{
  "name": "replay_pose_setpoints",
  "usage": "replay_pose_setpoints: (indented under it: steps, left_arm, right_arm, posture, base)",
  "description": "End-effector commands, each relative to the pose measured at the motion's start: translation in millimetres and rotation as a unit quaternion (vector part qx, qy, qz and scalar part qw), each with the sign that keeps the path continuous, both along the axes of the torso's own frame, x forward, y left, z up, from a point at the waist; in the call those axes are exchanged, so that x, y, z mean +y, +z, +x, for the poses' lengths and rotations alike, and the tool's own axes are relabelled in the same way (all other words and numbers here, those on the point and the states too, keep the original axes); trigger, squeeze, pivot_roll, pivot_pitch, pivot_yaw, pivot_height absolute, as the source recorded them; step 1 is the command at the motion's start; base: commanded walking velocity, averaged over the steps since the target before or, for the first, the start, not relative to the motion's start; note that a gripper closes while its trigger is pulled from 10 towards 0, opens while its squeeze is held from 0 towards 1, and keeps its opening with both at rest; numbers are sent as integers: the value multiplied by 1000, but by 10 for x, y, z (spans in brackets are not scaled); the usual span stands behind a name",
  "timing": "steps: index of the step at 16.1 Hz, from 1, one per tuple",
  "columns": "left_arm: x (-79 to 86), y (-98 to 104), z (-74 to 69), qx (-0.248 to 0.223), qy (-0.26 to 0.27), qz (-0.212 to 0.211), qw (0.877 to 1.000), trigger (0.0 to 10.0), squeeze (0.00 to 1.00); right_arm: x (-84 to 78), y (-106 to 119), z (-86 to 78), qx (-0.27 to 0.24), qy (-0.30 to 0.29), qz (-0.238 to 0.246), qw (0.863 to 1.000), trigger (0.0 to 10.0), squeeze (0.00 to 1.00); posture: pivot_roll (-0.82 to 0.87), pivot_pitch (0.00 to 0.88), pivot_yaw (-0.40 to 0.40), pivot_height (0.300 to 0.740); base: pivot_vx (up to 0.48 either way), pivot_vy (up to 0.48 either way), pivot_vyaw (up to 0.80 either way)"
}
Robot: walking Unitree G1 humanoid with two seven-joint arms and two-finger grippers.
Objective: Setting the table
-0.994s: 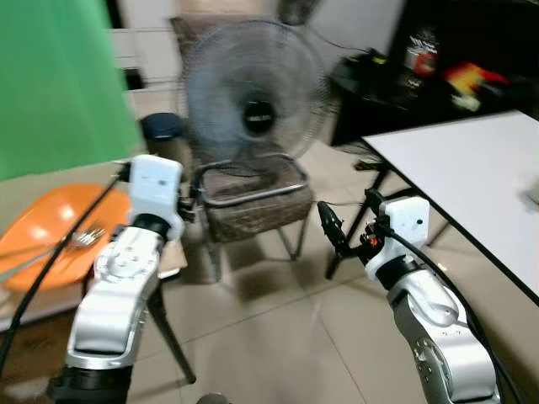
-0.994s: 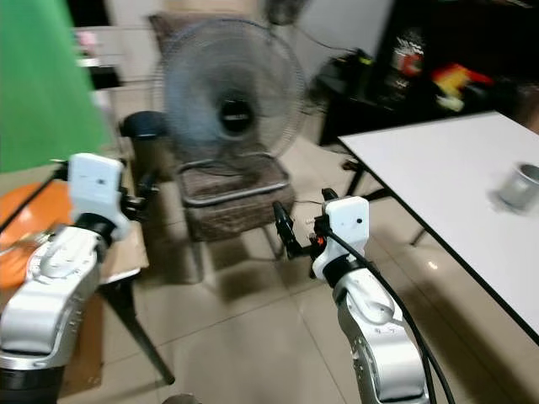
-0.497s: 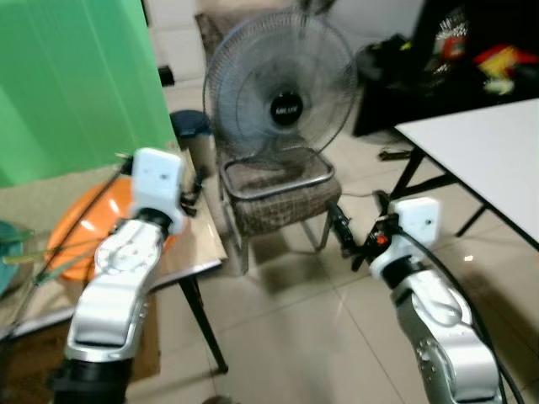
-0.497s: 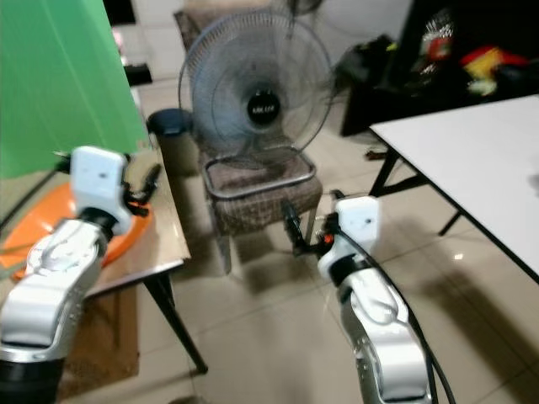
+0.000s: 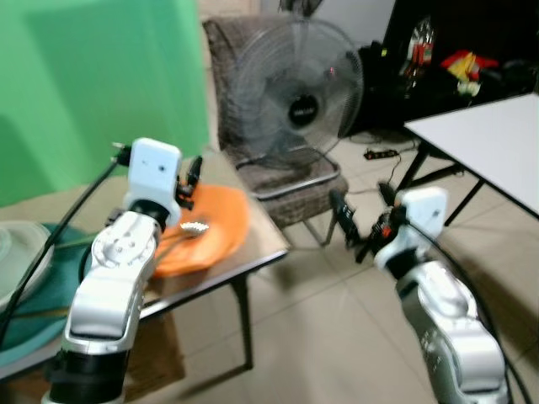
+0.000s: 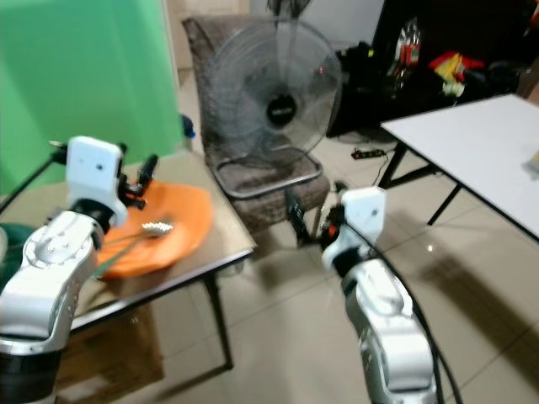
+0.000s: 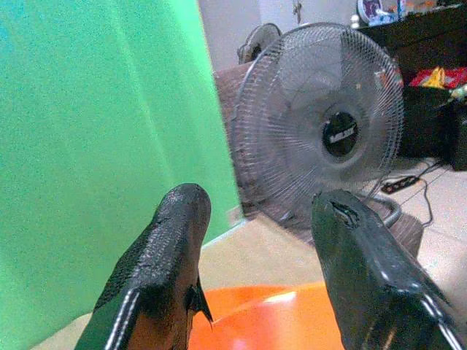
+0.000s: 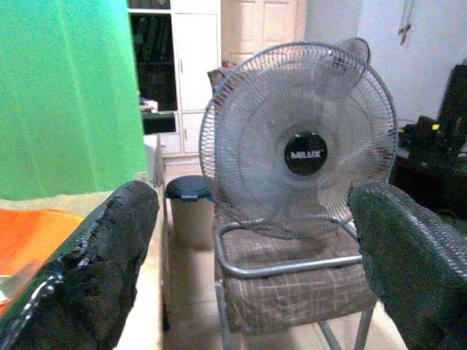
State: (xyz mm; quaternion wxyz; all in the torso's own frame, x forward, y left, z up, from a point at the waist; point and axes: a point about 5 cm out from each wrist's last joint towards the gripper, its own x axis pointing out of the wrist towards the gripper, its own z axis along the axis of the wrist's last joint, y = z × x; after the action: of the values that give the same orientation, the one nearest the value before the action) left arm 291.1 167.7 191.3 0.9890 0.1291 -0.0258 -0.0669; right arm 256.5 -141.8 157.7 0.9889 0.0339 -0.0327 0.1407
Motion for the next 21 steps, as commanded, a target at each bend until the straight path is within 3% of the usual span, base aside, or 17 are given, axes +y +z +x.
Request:
replay_pose_setpoints:
  steps: [1, 4, 6, 9, 15, 20, 21]
  left_arm:
    - [-97, 38, 12, -5, -22, 1, 1000, 10000, 0]
    - [-102, 122, 22, -28, -20, 11, 999, 10000, 0]
    - [-115, 182, 34, -44, -31, 42, 998, 10000, 0]
    - [-116, 193, 44, -39, -33, 35, 998, 10000, 0]
    - [-81, 339, 118, -37, -88, 67, 993, 10000, 0]
    - [-34, 145, 170, 39, -114, 92, 988, 10000, 0]
    - [-16, 118, 199, 54, -131, 89, 986, 10000, 408]
  right_arm:
    - [-52, -33, -12, 11, -7, -5, 1000, 10000, 0]
    - [-17, -9, -39, 10, 4, 8, 1000, 10000, 0]
    - [-11, 2, -46, 11, 4, 19, 1000, 10000, 0]
    - [-8, 4, -80, 14, 3, 24, 1000, 10000, 0]
    - [-76, 32, -80, 13, 2, 12, 1000, 10000, 0]
    - [-79, 12, -142, 31, 26, -34, 999, 10000, 0]
    - [-71, 18, -155, 33, 37, -41, 998, 10000, 0]
  posture:
    - [23, 0, -14, 740]
    - [24, 0, -16, 740]
    - [26, 0, -18, 740]
    - [19, 0, -12, 740]
    - [19, 0, -17, 740]
    - [-16, 0, -19, 740]
    - [-26, 0, -13, 740]
  base:
    - [0, 480, 0]
    - [0, 320, 0]
    - [0, -480, -775]
    - [0, -480, -775]
    - [0, 0, -130]
    - [0, 0, 0]
    - [0, 0, 0]
